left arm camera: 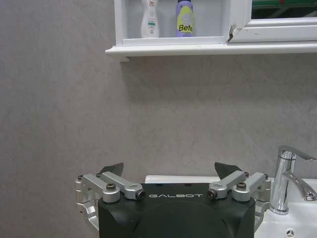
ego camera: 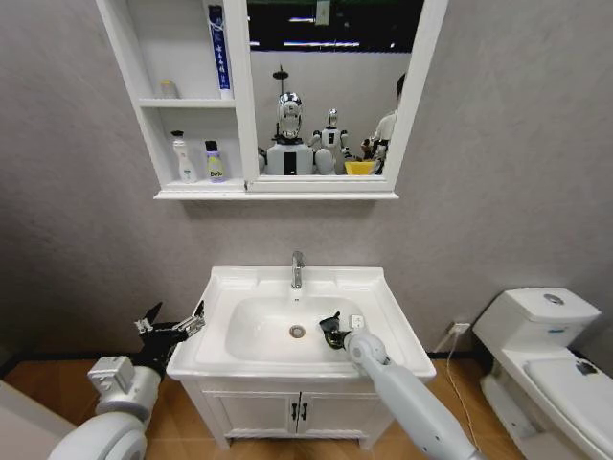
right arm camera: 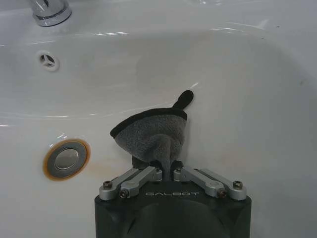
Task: Move facial cleanser and shampoo from washbasin to cabinet, then wipe washbasin with towel.
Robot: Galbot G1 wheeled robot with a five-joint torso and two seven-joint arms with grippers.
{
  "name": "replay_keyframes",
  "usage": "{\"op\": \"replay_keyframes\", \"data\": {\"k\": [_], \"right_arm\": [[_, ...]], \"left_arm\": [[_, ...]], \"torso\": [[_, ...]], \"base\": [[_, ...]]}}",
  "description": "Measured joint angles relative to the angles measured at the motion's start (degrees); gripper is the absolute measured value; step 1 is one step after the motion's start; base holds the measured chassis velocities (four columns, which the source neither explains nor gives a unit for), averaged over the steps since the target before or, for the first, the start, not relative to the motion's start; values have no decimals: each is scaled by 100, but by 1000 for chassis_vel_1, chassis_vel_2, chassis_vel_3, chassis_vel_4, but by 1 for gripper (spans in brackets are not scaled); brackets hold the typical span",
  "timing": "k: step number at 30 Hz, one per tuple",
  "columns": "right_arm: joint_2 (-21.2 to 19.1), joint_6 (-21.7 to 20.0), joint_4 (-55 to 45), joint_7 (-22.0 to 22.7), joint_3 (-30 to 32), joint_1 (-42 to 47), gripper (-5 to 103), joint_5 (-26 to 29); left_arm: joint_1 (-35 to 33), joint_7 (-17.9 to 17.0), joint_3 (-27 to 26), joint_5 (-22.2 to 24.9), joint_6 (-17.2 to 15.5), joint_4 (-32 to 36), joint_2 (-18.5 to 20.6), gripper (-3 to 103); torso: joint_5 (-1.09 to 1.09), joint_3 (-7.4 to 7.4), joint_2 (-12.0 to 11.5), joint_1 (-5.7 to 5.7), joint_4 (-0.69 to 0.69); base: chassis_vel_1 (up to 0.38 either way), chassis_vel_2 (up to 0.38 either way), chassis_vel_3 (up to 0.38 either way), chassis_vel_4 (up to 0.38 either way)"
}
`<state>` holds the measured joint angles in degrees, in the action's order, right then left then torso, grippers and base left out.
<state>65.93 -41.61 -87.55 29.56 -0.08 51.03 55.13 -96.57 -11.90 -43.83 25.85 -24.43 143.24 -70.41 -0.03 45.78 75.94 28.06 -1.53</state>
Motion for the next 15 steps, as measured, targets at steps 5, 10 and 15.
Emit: {"op": "replay_keyframes", "data": {"k": [5, 10, 15], "right_arm": [[99, 60, 82, -247, -203, -138, 5, -5], [167, 112, 153, -612, -304, -214, 5, -2], [191, 373, 208, -1130, -372, -228, 5, -57]], "left_arm": [[0, 0, 0, 0, 0, 0, 0, 100], [0, 0, 0, 0, 0, 0, 0, 100], [0, 0, 0, 0, 0, 0, 0, 100]], "torso": [[2, 2, -3, 1, 0], [2, 3, -3, 2, 1], [3, 3, -4, 2, 1]], "base": [[0, 0, 0, 0], [0, 0, 0, 0], [0, 0, 0, 0]]}}
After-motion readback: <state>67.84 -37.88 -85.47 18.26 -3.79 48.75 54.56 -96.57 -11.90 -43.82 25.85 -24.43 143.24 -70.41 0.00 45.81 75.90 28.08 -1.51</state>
